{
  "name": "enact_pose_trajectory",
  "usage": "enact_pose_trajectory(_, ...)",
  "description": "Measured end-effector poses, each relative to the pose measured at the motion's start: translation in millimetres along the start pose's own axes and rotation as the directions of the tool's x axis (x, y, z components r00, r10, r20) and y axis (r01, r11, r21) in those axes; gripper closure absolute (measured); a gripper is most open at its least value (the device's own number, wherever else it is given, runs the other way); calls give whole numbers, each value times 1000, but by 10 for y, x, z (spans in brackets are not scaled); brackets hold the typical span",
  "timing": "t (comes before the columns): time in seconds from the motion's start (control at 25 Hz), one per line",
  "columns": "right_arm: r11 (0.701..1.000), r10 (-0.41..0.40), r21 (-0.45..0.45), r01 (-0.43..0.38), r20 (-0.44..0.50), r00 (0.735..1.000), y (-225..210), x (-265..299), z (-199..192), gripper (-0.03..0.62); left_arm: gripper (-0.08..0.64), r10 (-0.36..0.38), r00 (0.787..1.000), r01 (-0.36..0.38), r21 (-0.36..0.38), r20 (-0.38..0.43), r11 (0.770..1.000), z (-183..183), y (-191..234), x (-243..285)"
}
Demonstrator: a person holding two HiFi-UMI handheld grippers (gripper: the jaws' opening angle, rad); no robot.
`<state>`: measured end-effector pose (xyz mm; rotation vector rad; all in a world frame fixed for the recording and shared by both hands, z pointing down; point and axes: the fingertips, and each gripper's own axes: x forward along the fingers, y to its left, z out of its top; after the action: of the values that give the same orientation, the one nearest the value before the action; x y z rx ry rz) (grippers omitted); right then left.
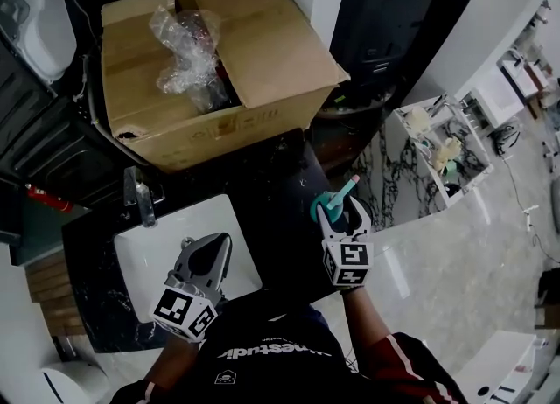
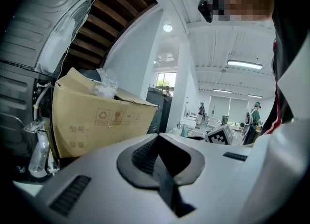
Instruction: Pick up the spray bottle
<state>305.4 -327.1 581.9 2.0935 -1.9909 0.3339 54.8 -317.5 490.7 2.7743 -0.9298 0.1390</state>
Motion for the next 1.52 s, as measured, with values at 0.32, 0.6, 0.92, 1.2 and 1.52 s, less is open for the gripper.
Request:
enact_pose_trajectory(0.32, 1000, 7, 3, -7, 23, 1000, -11, 153, 71, 323, 545, 39, 999, -39, 0, -6, 999, -1, 79, -35)
enact_pose_trajectory(0.6, 1000, 0, -22, 1, 28, 1000, -37, 148, 97, 396, 546, 64, 998, -64, -2, 14, 998, 41, 89, -134)
enact_pose_trajectory(0.92, 998, 30, -55, -27, 44, 999, 65, 105, 192, 414, 545, 106, 993, -106, 6, 48, 994, 140, 103, -350)
enact_pose_trajectory(1.2, 990, 120, -82, -112, 95, 988, 465, -25, 503, 416, 545, 120, 988, -123, 25, 94, 992, 229, 98, -602)
enact_pose_trajectory(1.52, 955, 285, -117, -271, 130, 950, 1167, -301, 857, 416, 545, 167, 972, -173, 21, 165, 985, 371, 102, -966)
